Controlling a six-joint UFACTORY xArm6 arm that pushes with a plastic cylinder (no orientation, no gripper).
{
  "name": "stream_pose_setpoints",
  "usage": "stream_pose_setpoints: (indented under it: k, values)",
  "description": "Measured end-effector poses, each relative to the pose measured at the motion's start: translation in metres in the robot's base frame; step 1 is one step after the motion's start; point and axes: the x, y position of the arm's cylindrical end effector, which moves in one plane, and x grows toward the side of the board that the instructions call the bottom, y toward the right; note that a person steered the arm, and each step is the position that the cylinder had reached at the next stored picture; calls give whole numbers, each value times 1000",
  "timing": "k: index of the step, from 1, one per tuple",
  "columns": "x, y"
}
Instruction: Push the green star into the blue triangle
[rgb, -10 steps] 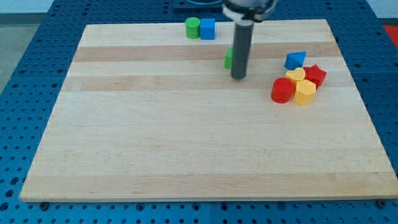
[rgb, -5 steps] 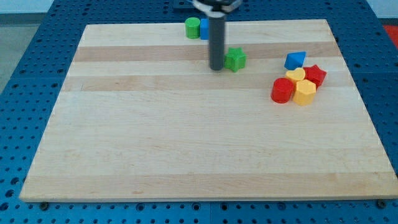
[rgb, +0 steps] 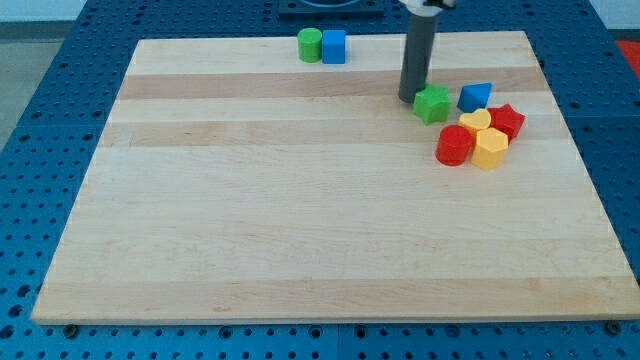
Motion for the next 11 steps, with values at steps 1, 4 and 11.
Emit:
stream_pose_setpoints:
  k: [1, 4, 11]
  values:
    - [2, 10]
    - [27, -41]
    - [-121, 41]
